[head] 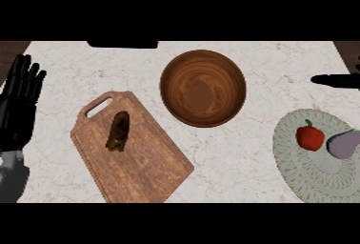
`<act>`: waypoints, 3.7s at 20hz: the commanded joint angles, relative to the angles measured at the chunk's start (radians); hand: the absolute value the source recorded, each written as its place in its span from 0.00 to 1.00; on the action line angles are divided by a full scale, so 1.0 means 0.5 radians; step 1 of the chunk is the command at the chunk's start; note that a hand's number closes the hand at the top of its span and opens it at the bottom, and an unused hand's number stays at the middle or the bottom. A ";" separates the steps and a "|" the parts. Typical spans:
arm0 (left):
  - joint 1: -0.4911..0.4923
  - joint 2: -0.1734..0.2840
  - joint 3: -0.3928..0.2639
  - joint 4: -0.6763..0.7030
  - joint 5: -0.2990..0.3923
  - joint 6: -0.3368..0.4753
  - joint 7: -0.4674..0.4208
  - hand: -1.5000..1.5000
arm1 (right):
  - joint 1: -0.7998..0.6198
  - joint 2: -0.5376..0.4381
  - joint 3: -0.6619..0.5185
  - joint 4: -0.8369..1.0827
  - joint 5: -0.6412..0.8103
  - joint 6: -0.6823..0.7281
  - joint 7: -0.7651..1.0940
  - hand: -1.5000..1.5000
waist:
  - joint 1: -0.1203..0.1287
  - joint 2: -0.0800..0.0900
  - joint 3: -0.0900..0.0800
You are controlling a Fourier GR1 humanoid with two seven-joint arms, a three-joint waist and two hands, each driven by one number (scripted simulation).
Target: Pick the eggplant from the placemat and place it in the bowl
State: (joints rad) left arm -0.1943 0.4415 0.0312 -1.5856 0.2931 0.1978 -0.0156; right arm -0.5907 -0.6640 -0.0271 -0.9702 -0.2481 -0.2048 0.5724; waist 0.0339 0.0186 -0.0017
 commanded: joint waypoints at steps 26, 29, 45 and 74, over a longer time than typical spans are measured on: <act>-0.154 -0.050 0.033 0.277 -0.054 -0.100 -0.103 0.50 | -0.747 -0.571 0.354 1.380 -0.010 2.357 0.617 0.00 | 0.009 -0.003 0.007; -0.149 -0.015 0.060 0.204 -0.001 -0.168 -0.057 0.50 | -0.853 -0.536 0.346 1.517 0.029 2.336 0.597 0.00 | 0.036 -0.003 0.008; -0.186 -0.004 0.198 0.275 -0.003 -0.252 -0.011 0.50 | -0.607 -0.413 0.358 1.596 0.255 2.251 0.293 0.00 | -0.019 -0.019 0.007; -0.166 -0.165 0.245 0.262 -0.191 -0.260 -0.038 0.50 | -0.375 -0.039 0.238 1.611 0.572 2.008 0.013 0.00 | -0.024 -0.020 0.007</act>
State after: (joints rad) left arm -0.2747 0.3640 0.1533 -1.4623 0.2040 0.0757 -0.0317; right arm -0.7924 -0.7239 0.0956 -0.1956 0.0220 0.8107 0.5821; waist 0.0171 0.0028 -0.0070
